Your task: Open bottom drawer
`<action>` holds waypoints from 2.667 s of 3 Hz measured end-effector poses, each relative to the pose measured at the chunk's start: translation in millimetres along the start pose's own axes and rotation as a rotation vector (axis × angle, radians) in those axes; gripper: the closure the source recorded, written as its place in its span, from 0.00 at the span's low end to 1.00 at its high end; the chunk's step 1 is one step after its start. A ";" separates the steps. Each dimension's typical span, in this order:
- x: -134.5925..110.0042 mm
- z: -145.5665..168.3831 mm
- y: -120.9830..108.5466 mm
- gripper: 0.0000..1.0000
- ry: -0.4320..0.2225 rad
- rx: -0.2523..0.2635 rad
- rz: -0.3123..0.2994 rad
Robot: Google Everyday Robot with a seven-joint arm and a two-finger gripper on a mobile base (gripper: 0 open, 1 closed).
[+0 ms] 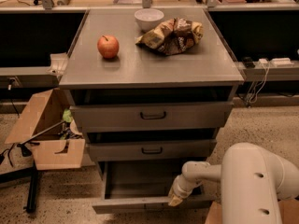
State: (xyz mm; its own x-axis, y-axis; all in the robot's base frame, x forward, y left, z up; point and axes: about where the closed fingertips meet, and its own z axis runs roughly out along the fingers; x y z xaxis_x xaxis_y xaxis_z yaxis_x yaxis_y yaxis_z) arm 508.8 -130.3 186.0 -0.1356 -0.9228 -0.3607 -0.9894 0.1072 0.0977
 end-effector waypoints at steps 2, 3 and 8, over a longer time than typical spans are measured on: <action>0.0 0.0 0.0 0.17 0.000 0.000 0.000; 0.0 0.1 0.1 0.00 0.000 0.000 0.000; 41.1 13.6 82.7 0.39 0.073 -0.149 -0.011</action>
Offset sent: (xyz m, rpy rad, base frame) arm 0.0000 0.0000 0.0000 0.0000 0.0000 0.0000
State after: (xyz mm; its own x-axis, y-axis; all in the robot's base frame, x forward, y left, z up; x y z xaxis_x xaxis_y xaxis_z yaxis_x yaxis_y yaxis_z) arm 420.7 -154.3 166.6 -0.1157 -0.9485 -0.2949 -0.9715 0.0462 0.2327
